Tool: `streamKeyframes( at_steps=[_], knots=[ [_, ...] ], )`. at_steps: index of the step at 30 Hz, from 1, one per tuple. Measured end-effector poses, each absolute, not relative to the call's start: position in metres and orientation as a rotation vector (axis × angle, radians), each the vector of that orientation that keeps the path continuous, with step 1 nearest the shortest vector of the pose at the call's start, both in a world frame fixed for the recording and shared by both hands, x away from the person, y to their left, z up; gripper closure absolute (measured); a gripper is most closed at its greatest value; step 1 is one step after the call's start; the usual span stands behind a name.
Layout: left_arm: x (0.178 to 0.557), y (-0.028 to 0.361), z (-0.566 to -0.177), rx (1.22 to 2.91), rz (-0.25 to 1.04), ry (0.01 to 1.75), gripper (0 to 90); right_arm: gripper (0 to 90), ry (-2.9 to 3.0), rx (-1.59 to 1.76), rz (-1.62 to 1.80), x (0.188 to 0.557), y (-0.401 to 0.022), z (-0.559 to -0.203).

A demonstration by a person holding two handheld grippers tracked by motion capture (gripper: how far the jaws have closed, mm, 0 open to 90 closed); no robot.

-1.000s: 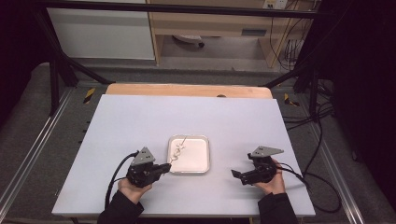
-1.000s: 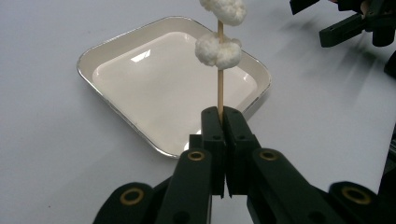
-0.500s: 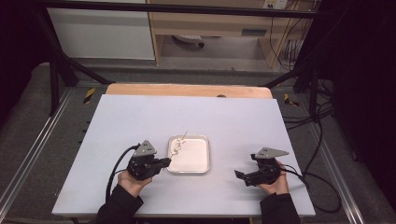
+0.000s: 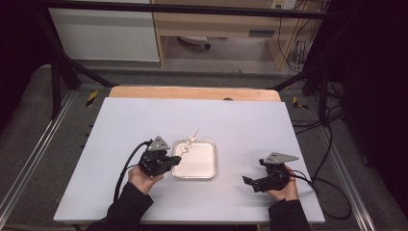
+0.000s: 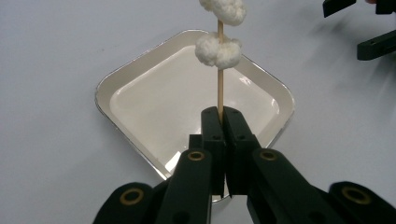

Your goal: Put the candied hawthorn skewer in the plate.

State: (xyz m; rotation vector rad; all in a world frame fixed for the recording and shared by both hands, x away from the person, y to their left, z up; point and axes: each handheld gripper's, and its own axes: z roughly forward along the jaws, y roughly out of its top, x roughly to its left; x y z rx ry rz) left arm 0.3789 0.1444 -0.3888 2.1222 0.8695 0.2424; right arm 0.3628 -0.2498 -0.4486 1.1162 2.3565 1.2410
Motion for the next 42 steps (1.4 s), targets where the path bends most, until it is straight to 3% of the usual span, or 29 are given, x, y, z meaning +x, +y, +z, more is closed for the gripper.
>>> streamKeyframes(
  at_steps=[14,42],
  knots=[
    [0.399,0.129,-0.405,2.188,0.221,0.942,88.1,0.4,2.362,1.116,1.243,0.362,-0.250,-0.449],
    [0.403,0.107,-0.428,2.392,0.223,1.036,87.4,0.4,2.375,1.109,1.231,0.363,-0.249,-0.451]
  ],
)
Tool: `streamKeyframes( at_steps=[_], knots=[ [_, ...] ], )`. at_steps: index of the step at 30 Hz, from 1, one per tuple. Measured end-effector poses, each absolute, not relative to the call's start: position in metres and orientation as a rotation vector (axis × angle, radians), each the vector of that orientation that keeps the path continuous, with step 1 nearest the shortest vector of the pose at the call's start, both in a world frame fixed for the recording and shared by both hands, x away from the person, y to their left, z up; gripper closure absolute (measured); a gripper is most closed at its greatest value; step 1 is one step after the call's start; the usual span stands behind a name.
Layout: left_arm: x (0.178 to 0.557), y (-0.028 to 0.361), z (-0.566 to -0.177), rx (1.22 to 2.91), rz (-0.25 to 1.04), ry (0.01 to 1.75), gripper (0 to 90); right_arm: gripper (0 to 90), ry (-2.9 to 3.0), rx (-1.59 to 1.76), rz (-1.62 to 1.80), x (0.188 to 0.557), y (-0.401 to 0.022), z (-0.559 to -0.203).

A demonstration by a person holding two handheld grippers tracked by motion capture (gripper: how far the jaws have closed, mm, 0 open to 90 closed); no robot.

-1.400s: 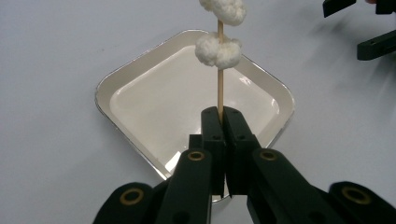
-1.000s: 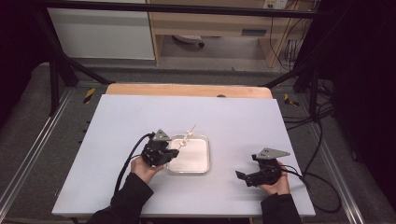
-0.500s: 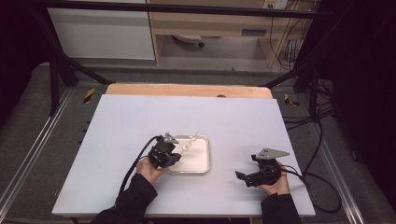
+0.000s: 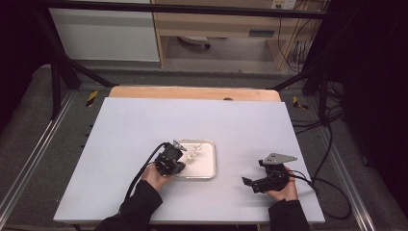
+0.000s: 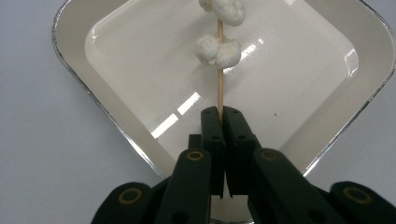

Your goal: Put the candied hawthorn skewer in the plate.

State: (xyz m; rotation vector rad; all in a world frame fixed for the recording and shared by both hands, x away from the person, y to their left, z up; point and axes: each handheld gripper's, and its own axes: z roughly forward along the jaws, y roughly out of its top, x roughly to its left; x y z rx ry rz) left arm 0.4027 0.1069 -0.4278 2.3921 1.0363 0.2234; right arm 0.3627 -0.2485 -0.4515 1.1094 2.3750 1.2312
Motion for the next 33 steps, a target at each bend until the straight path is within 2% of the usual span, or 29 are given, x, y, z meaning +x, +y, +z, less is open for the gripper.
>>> streamKeyframes(
  at_steps=[7,23,33],
  knots=[
    [0.401,0.107,-0.428,2.395,0.231,1.025,82.3,0.4,2.374,1.115,1.234,0.362,-0.248,-0.451],
    [0.393,0.132,-0.410,2.282,0.306,0.960,36.7,0.5,2.365,1.117,1.242,0.362,-0.250,-0.450],
    [0.386,0.162,-0.400,2.231,0.327,0.949,19.1,0.5,2.361,1.120,1.244,0.362,-0.250,-0.450]
  ],
)
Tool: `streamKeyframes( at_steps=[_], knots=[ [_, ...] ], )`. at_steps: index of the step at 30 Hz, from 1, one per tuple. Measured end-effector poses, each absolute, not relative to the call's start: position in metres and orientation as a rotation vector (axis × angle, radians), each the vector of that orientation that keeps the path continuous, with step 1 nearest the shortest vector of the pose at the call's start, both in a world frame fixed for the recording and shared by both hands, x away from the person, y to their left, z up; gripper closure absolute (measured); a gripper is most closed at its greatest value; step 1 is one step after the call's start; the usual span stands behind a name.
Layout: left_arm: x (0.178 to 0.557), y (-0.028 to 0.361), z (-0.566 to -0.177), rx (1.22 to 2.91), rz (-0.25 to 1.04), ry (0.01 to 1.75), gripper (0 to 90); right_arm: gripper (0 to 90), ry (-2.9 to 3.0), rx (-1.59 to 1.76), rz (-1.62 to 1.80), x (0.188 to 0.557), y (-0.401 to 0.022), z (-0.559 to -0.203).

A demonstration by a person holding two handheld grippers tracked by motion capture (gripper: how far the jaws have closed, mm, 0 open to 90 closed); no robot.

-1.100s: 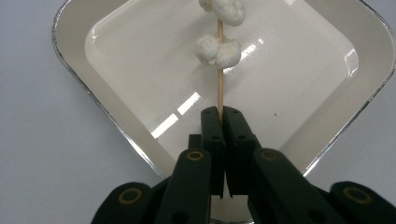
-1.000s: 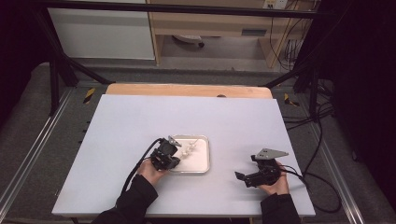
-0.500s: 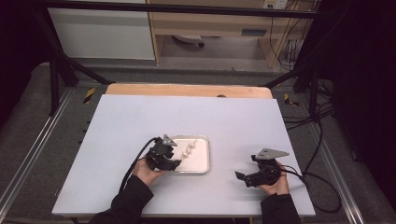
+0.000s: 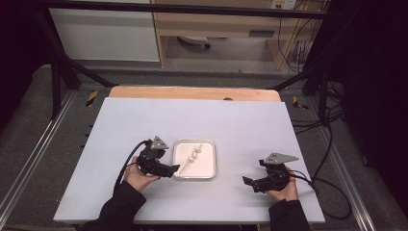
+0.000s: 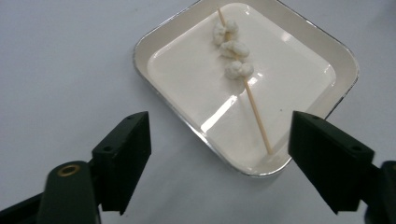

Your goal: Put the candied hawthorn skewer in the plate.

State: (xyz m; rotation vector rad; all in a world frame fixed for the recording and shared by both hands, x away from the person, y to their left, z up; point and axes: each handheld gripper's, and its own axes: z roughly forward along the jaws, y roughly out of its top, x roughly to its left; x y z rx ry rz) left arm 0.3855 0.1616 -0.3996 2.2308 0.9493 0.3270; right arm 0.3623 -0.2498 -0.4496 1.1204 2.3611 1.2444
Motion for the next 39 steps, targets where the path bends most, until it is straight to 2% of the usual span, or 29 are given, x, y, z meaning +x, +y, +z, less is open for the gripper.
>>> streamKeyframes(
  at_steps=[9,21,31,39],
  knots=[
    [0.372,0.197,-0.404,2.182,0.370,0.940,12.3,0.4,2.362,1.133,1.242,0.362,-0.250,-0.450],
    [0.354,0.245,-0.431,2.099,0.365,0.981,11.6,0.3,2.374,1.132,1.225,0.362,-0.249,-0.451],
    [0.347,0.264,-0.448,2.085,0.373,0.998,11.8,0.3,2.385,1.133,1.221,0.361,-0.248,-0.452],
    [0.346,0.264,-0.448,2.098,0.375,0.989,12.0,0.3,2.393,1.127,1.213,0.361,-0.248,-0.454]
  ],
)
